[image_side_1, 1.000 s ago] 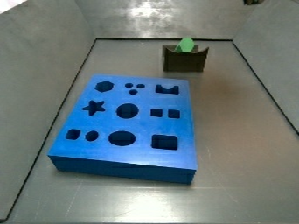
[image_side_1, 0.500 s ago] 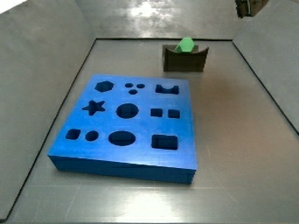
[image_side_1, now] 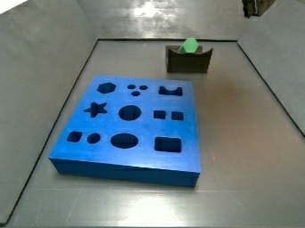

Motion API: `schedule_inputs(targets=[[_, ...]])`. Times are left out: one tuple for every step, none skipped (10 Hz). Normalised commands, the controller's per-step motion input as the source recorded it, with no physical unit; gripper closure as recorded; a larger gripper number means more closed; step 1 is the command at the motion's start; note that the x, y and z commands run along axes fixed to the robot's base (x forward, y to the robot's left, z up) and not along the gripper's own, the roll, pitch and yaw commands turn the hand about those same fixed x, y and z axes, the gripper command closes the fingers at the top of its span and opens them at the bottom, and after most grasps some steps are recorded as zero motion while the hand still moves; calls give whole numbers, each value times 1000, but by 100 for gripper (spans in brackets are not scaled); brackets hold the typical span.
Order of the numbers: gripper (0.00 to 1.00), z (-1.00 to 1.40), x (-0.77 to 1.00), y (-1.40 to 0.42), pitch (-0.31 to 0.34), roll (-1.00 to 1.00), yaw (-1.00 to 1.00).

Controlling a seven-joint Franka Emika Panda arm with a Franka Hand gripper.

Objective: Pick up the hexagon object. Move up. Place the hexagon object on the fixture. Regrasp the hexagon object. Move to above the board. Insert the hexagon object.
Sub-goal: Regrasp the hexagon object.

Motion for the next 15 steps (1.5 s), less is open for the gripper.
schedule_inputs(targets=[[0, -30, 199, -60, 31, 179, 136], [0, -32, 196, -57, 36, 176, 126], [0, -33, 194, -57, 38, 174, 123], [0, -35, 191, -54, 44, 170, 119], [0, -36, 188, -54, 47, 167, 118], [0, -37, 186, -54, 50, 164, 118], [0, -38, 183, -54, 54, 160, 120], [0, -38, 181, -54, 56, 158, 120], [0, -38, 180, -54, 58, 157, 121], [0, -37, 179, -54, 59, 156, 122], [0, -37, 179, -54, 59, 156, 122], [0, -37, 178, -53, 59, 156, 122], [0, -37, 178, -53, 60, 155, 122], [0, -37, 178, -53, 60, 155, 122], [0, -36, 178, -53, 60, 155, 123]])
